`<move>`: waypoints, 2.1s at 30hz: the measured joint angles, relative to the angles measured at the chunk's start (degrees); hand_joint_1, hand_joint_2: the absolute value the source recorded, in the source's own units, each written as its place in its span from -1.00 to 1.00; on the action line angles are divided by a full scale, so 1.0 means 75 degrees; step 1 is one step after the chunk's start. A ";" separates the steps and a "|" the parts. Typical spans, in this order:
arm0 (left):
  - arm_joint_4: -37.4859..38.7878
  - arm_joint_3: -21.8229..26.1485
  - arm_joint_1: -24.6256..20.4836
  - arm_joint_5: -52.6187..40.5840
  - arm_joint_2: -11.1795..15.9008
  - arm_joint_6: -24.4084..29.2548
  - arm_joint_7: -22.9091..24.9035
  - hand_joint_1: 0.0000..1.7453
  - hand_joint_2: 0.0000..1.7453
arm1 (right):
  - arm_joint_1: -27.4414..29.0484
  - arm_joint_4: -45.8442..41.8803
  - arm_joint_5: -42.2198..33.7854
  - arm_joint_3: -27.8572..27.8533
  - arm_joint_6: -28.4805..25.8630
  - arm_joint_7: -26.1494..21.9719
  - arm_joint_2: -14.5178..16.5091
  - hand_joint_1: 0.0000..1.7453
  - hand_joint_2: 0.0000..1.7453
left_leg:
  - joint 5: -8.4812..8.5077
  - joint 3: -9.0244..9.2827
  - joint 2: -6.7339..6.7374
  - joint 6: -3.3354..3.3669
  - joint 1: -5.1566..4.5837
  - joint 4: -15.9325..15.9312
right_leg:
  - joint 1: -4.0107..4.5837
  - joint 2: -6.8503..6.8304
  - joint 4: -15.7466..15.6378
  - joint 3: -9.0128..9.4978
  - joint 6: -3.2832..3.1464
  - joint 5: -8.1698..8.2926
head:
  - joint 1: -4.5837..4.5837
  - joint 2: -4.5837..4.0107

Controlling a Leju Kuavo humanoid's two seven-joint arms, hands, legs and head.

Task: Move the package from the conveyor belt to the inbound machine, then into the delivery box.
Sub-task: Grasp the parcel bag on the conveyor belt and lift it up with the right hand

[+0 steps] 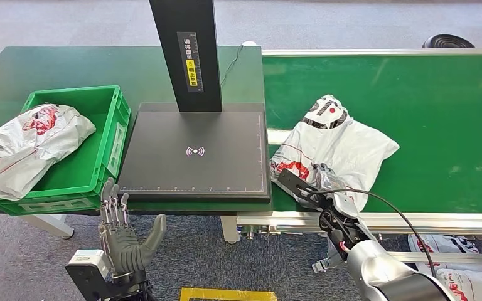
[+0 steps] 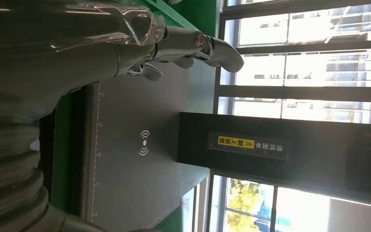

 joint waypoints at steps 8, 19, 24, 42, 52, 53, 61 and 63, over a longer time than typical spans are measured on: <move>0.0000 0.0000 0.0000 0.0000 0.0000 -0.0001 0.0000 -1.00 1.00 | 0.0003 0.0005 -0.0003 -0.0031 0.0001 -0.0006 0.0056 -1.00 1.00 | 0.0000 0.0000 0.0000 0.0000 0.0000 0.0000 | 0.0000 0.0001 0.0000 0.0001 0.0000 0.0000 | 0.0000 0.0000; 0.0000 0.0000 0.0000 0.0000 0.0000 -0.0001 0.0000 -1.00 1.00 | 0.0006 0.0009 -0.0009 -0.0033 0.0001 -0.0009 0.0080 0.50 1.00 | 0.0000 0.0000 -0.0001 0.0000 0.0000 0.0000 | 0.0000 0.0000 0.0000 0.0001 0.0000 0.0000 | 0.0000 0.0000; 0.0000 0.0025 -0.0002 -0.0011 -0.0018 0.0018 0.0000 -1.00 1.00 | 0.0058 0.0011 -0.0280 -0.0145 0.0052 -0.0250 0.0093 1.00 1.00 | 0.0000 0.0003 0.0000 0.0000 -0.0001 0.0000 | 0.0000 0.0001 0.0000 0.0002 0.0000 0.0000 | 0.0001 0.0000; 0.0000 0.0252 -0.0013 -0.0144 -0.0159 -0.0163 0.0000 -1.00 1.00 | 0.0102 0.0011 -0.0352 -0.0504 -0.0122 -0.0528 0.0108 1.00 1.00 | -0.0002 0.0015 0.0002 -0.0002 0.0000 0.0000 | 0.0000 0.0005 -0.0001 0.0013 -0.0001 -0.0002 | 0.0000 0.0000; 0.0015 0.0331 -0.0011 -0.0181 -0.0201 -0.0157 0.0000 -1.00 1.00 | -0.0278 -0.0042 -0.0757 -0.1058 -0.0589 -0.1368 0.0093 1.00 1.00 | 0.0001 0.0008 0.0002 -0.0001 -0.0001 0.0000 | -0.0001 0.0004 -0.0001 0.0010 0.0000 0.0000 | 0.0000 0.0000; 0.0016 0.0336 -0.0011 -0.0181 -0.0204 -0.0157 0.0000 -1.00 1.00 | -0.0323 -0.0044 -0.0758 -0.1085 -0.0585 -0.1370 0.0088 1.00 1.00 | 0.0001 0.0008 0.0001 -0.0001 -0.0001 0.0000 | -0.0001 0.0004 -0.0001 0.0010 0.0000 0.0000 | 0.0000 0.0000; 0.0020 0.0342 -0.0011 -0.0181 -0.0208 -0.0157 0.0000 -1.00 1.00 | -0.0397 -0.0062 -0.0761 -0.1222 -0.0603 -0.1390 0.0073 1.00 1.00 | -0.0001 0.0005 0.0001 -0.0001 -0.0001 0.0000 | -0.0001 0.0005 -0.0001 0.0007 0.0000 -0.0001 | 0.0000 0.0000; 0.0020 0.0344 -0.0012 -0.0181 -0.0209 -0.0157 0.0000 -1.00 1.00 | -0.0403 -0.0062 -0.0761 -0.1228 -0.0605 -0.1391 0.0072 1.00 1.00 | -0.0001 0.0005 0.0001 -0.0001 -0.0001 0.0000 | -0.0001 0.0005 -0.0001 0.0007 0.0000 -0.0001 | 0.0000 0.0000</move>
